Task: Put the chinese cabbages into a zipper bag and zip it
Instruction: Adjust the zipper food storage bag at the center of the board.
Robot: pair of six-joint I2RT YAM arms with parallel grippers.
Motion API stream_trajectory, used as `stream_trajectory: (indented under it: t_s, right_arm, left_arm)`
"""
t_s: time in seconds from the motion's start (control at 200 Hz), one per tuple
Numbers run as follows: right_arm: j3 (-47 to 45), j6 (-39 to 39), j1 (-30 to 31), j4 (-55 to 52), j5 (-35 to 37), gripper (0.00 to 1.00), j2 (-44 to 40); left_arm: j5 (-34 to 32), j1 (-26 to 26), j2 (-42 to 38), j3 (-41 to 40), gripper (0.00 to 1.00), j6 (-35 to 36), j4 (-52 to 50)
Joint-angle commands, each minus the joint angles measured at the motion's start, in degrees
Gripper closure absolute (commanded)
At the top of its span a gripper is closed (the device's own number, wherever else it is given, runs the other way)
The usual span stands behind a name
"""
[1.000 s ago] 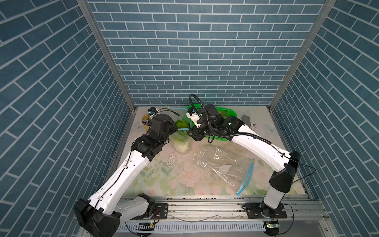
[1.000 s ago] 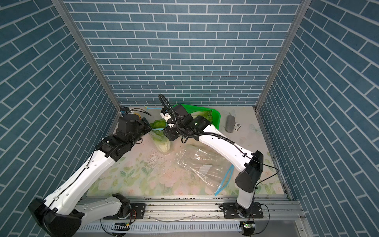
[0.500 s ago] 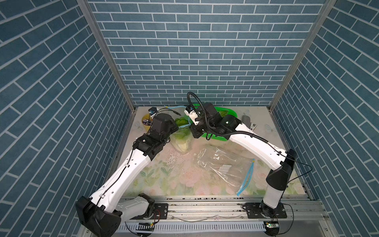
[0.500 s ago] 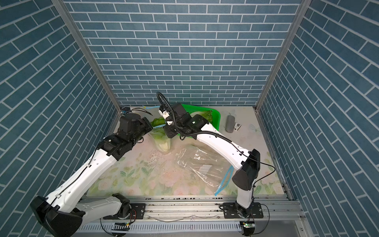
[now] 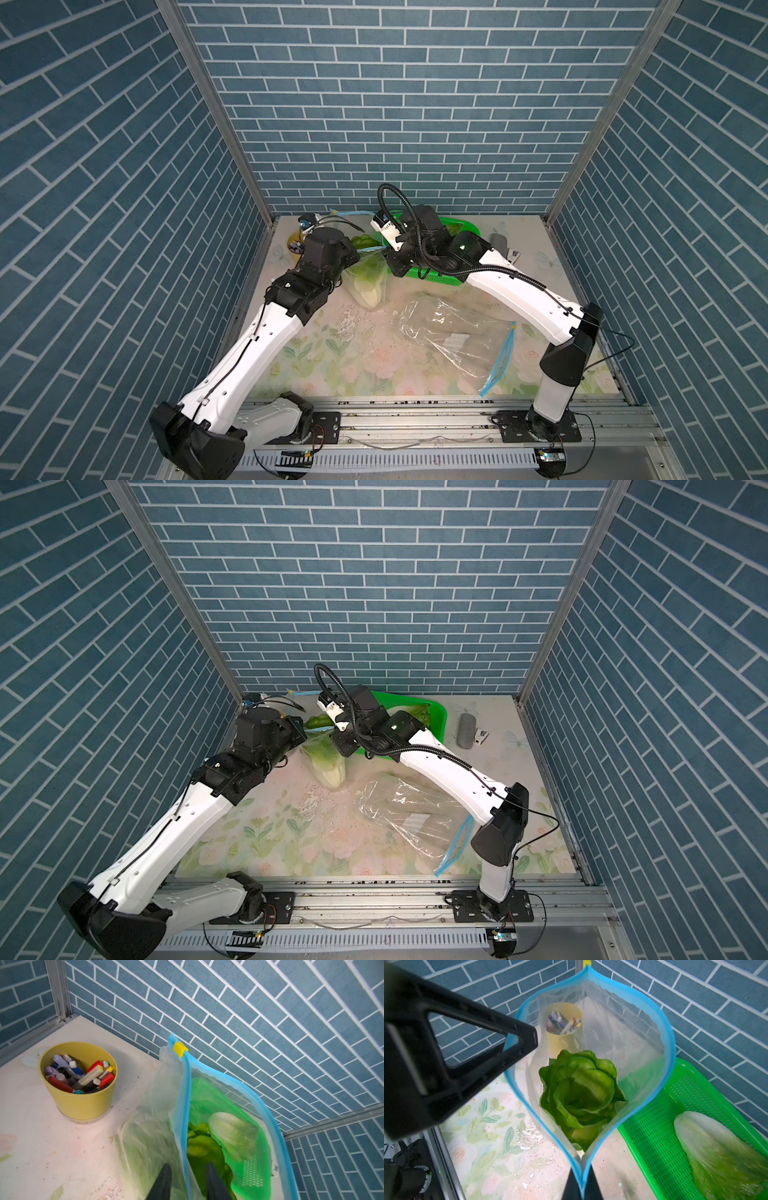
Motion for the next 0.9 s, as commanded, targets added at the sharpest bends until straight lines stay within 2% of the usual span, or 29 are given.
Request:
stream_trajectory:
  t_s: [0.0, 0.115, 0.175, 0.305, 0.39, 0.495, 0.565, 0.725, 0.895]
  right_arm:
    - [-2.34, -5.41, -0.03, 3.34, 1.16, 1.00, -4.03]
    - [-4.33, -7.10, -1.02, 4.64, 2.34, 1.00, -5.19]
    - [-5.01, -7.72, -1.51, 5.21, 2.19, 1.00, -5.88]
    - [-7.28, -9.83, -2.61, 7.26, 0.90, 1.00, -7.98]
    - [-8.12, -11.63, -3.34, 7.47, 0.31, 1.00, -9.08]
    - [-8.54, -13.28, -4.30, 7.43, 0.58, 1.00, -10.40]
    - [-9.17, -13.80, -5.46, 7.69, -1.52, 1.00, -11.41]
    - [-12.82, -14.93, -9.16, 8.84, -5.08, 1.00, -13.65]
    - [-15.14, -17.99, -12.16, 8.31, -10.10, 1.00, -15.84]
  left_arm:
    - [1.02, 0.31, -3.23, -2.33, 0.62, 3.59, 1.01]
    - [2.18, 0.36, -5.83, -3.94, 0.55, 9.20, 2.63]
    - [3.41, 0.37, -6.61, -3.83, 0.48, 12.02, 2.55]
    - [4.32, 0.41, -8.75, -4.01, 0.43, 17.28, 1.38]
    - [4.28, 0.70, -10.99, -4.69, 0.33, 21.67, 1.30]
    - [6.22, 2.26, -13.94, -5.34, 0.33, 27.90, 0.80]
    - [10.67, 4.36, -15.44, -7.01, 0.32, 30.80, 1.88]
    - [17.34, 7.42, -19.10, -11.69, 0.32, 34.96, 3.85]
    - [20.92, 7.54, -22.56, -13.96, 0.32, 38.39, 3.79]
